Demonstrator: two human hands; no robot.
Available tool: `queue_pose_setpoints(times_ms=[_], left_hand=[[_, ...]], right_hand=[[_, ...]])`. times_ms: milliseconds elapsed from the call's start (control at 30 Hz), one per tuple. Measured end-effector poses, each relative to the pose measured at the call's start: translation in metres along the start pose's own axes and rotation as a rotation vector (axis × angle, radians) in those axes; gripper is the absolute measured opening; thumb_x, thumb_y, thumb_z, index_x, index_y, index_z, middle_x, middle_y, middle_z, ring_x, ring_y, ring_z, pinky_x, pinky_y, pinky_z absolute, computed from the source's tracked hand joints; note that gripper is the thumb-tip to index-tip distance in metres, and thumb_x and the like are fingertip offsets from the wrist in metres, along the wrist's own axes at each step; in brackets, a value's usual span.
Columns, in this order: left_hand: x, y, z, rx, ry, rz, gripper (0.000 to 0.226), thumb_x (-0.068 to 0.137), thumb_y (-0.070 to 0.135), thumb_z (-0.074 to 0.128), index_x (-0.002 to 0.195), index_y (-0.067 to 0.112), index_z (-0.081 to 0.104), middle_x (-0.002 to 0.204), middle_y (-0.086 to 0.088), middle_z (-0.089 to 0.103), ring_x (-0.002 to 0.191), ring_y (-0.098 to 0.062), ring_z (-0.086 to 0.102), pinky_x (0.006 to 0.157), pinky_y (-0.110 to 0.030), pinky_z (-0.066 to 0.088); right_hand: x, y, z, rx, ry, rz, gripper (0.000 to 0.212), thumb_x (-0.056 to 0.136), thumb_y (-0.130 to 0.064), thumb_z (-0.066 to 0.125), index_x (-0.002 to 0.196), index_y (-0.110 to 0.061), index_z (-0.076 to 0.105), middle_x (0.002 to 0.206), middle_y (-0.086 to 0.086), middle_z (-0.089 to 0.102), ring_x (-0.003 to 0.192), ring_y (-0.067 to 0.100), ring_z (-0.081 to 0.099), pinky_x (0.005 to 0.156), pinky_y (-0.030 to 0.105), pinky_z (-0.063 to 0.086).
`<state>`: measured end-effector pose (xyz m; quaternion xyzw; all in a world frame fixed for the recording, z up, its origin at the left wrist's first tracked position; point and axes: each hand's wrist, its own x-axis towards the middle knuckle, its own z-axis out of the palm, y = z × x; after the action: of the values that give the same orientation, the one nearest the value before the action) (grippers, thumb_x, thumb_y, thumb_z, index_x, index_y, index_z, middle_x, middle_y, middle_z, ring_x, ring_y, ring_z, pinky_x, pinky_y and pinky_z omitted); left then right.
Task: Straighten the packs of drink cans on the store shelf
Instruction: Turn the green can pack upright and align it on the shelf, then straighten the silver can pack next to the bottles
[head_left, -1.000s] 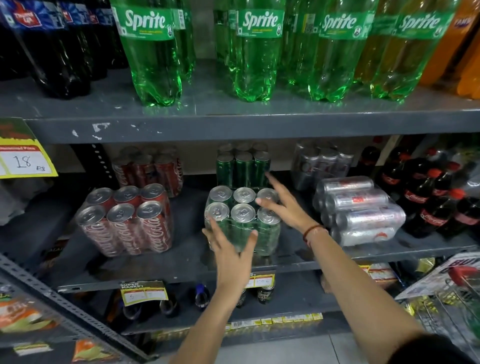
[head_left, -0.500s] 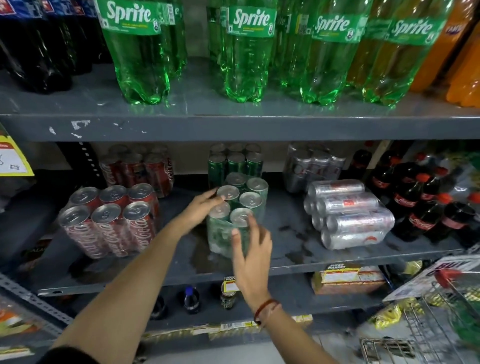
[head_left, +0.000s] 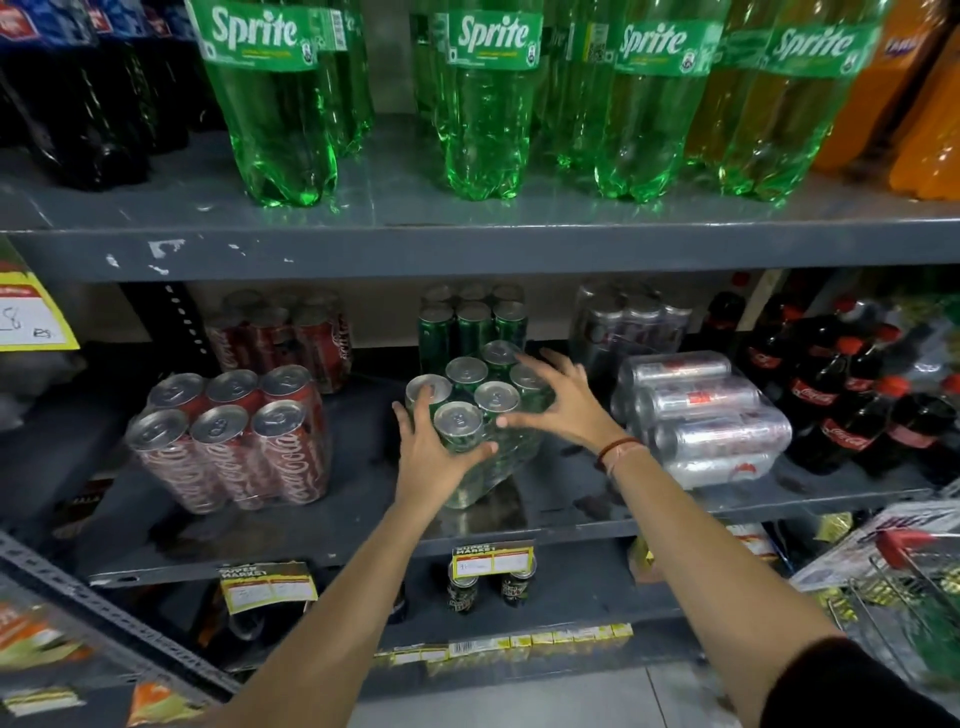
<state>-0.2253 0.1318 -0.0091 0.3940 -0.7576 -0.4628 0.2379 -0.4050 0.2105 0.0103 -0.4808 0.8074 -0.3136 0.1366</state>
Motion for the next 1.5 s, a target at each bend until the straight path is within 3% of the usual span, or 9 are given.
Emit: queue_pose_setpoints(times_ms=[100,200,333,667,767,967,1100,1233,1500], left_hand=[[0.017,-0.011,-0.017,0.048,-0.051,0.032,0.111,0.052,0.050,0.085,0.142,0.035,0.023,0.156,-0.009,0.021,0.142,-0.028,0.024,0.112,-0.041,0.028],[0.034,-0.012,-0.038,0.073,-0.181,0.073,0.103,0.056,0.032,0.088,0.141,0.033,0.030,0.138,0.006,0.041,0.125,-0.010,0.039,0.101,-0.024,0.033],[0.057,-0.013,-0.055,0.141,-0.333,0.083,0.103,0.058,0.020,0.088,0.142,0.033,0.030,0.132,0.001,0.051,0.124,-0.015,0.047,0.101,-0.027,0.036],[0.068,-0.011,-0.058,0.367,-0.478,0.040,0.117,0.064,0.029,0.084,0.148,0.037,0.003,0.156,-0.009,0.022,0.140,-0.025,0.026,0.112,-0.037,0.028],[0.071,0.010,-0.060,0.659,-0.466,-0.077,0.126,0.061,0.051,0.079,0.147,0.032,-0.011,0.158,-0.019,-0.010,0.146,-0.037,-0.002,0.116,-0.046,0.018],[0.056,0.104,0.046,0.527,-0.302,0.324,0.113,0.065,0.080,0.052,0.148,0.013,0.014,0.154,-0.018,0.025,0.140,-0.037,0.027,0.113,-0.045,0.028],[0.056,0.132,0.146,0.505,-0.499,0.495,0.100,0.080,0.062,0.053,0.150,0.012,0.001,0.158,-0.019,0.011,0.145,-0.033,0.014,0.118,-0.041,0.017],[0.084,0.140,0.205,0.613,-0.601,0.441,0.107,0.068,0.079,0.040,0.150,0.020,0.002,0.158,-0.017,0.012,0.145,-0.033,0.014,0.116,-0.048,0.019],[0.105,0.138,0.238,0.768,-0.497,0.429,0.090,0.078,0.076,0.037,0.149,0.028,0.011,0.160,-0.011,0.005,0.145,-0.037,0.005,0.115,-0.051,0.013]], right_hand=[[0.003,0.008,0.001,0.028,-0.135,-0.001,0.103,0.060,-0.047,0.085,0.146,-0.031,0.031,0.155,0.014,0.021,0.146,0.032,0.015,0.117,0.045,0.021],[-0.007,0.002,0.011,0.031,0.016,0.025,0.101,0.058,-0.049,0.085,0.144,-0.029,0.037,0.147,0.013,0.036,0.138,0.030,0.034,0.113,0.039,0.032],[-0.027,-0.008,0.039,0.000,0.220,0.120,0.100,0.058,-0.061,0.079,0.144,-0.032,0.037,0.148,0.016,0.033,0.133,0.034,0.040,0.108,0.043,0.040],[-0.045,-0.005,0.021,0.211,0.165,0.132,0.099,0.069,-0.054,0.076,0.148,-0.032,0.022,0.151,0.012,0.025,0.139,0.029,0.031,0.111,0.035,0.030],[-0.066,0.009,-0.006,0.270,0.383,0.158,0.087,0.077,-0.047,0.072,0.148,-0.027,0.024,0.150,0.010,0.029,0.138,0.022,0.029,0.101,0.019,0.022],[-0.103,0.087,-0.066,0.168,0.887,0.499,0.087,0.076,-0.055,0.069,0.144,-0.014,0.033,0.143,0.018,0.033,0.132,0.034,0.031,0.105,0.041,0.034],[-0.107,0.129,-0.083,0.306,0.708,0.711,0.111,0.067,-0.060,0.073,0.151,-0.019,0.013,0.151,0.021,0.019,0.138,0.041,0.023,0.112,0.050,0.028],[-0.099,0.150,-0.093,0.557,0.564,0.700,0.135,0.048,-0.061,0.083,0.152,-0.023,0.004,0.157,0.015,0.017,0.141,0.033,0.028,0.113,0.047,0.032],[-0.085,0.180,-0.082,0.812,0.606,0.671,0.126,0.021,-0.064,0.090,0.127,-0.030,0.033,0.136,0.009,0.049,0.119,0.027,0.056,0.095,0.048,0.052]])
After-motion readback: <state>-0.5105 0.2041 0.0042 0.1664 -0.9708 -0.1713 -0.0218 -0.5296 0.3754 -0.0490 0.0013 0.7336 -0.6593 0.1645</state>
